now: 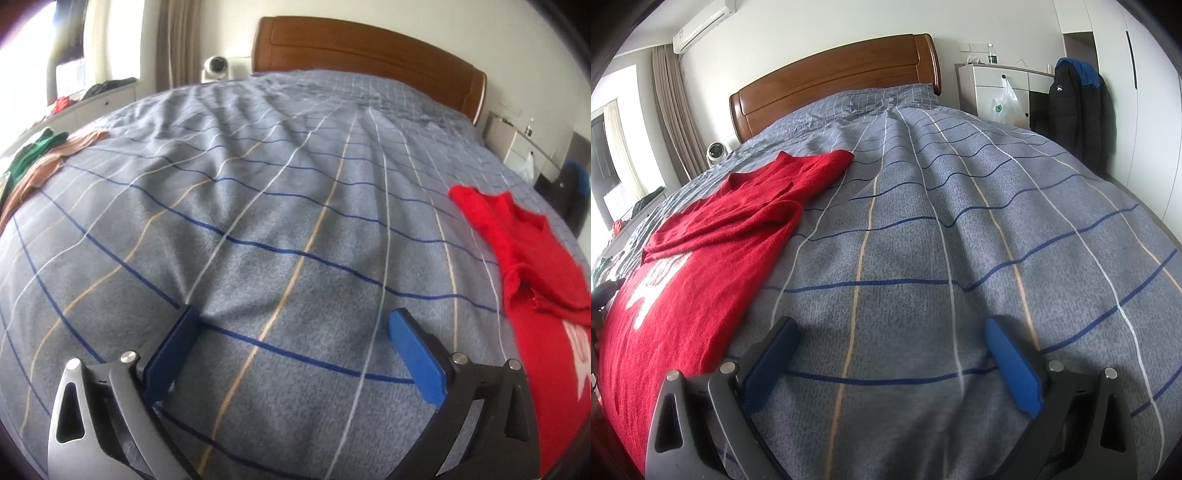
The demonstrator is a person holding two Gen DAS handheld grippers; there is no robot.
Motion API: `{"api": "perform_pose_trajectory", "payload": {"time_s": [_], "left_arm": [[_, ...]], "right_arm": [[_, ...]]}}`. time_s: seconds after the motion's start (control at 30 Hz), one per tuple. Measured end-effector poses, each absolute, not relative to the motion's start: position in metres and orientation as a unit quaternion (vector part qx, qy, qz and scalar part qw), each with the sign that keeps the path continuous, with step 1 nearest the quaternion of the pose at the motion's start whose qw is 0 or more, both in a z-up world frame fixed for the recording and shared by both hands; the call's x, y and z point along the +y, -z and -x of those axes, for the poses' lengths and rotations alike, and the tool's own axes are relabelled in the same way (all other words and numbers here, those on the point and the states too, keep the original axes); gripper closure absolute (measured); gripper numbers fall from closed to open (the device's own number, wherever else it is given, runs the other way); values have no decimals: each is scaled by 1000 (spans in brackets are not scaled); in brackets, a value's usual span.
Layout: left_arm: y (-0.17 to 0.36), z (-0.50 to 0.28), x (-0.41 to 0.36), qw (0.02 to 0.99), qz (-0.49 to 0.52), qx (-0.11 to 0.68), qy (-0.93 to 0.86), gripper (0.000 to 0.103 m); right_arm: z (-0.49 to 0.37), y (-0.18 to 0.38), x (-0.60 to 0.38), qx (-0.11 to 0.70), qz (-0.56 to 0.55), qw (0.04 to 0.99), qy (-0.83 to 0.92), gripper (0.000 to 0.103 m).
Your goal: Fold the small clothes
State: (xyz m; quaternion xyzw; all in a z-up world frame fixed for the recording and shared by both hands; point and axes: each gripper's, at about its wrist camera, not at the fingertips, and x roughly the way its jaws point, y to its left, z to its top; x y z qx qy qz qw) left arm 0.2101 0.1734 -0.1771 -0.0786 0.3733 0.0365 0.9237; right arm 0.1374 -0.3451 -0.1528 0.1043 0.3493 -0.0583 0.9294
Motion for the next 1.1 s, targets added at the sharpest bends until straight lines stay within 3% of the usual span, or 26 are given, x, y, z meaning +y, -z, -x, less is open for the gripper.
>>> {"api": "perform_pose_trajectory", "payload": {"time_s": [1.1], "left_arm": [[180, -211, 153, 920, 7, 382, -89, 0]], "right_arm": [[-137, 152, -345, 351, -103, 929, 59, 3]]}}
